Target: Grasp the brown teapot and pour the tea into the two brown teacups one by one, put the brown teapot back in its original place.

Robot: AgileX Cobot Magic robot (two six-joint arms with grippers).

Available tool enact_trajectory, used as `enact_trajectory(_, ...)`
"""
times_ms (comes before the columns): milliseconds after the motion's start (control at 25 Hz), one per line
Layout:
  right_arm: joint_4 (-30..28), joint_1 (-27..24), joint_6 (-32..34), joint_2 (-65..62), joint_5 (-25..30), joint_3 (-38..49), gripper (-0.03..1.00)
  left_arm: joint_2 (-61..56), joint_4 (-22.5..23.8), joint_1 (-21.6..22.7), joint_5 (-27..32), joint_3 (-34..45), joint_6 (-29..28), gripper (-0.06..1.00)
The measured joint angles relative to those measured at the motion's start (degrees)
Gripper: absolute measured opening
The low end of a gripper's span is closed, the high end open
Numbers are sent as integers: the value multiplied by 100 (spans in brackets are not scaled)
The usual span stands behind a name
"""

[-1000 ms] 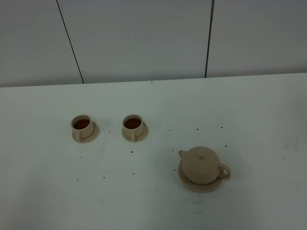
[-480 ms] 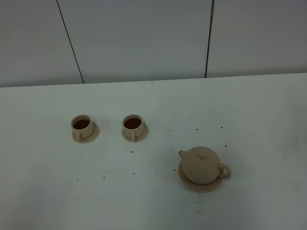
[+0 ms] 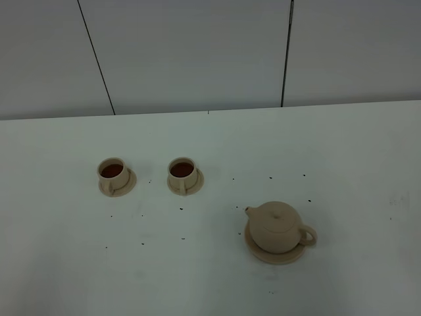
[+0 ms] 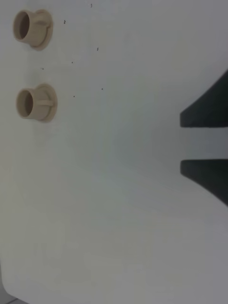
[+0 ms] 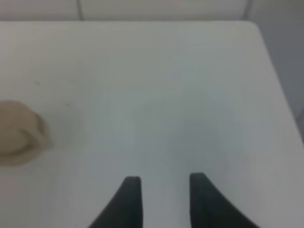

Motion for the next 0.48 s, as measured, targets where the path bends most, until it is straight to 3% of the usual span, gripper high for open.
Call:
enact_trajectory(280,-265,-2,507,-887,682,75,24,0,0,0,0,0,0,24)
enact_trajectory(480,40,-2,513,-1039,744,727,24,0,0,0,0,0,0,24)
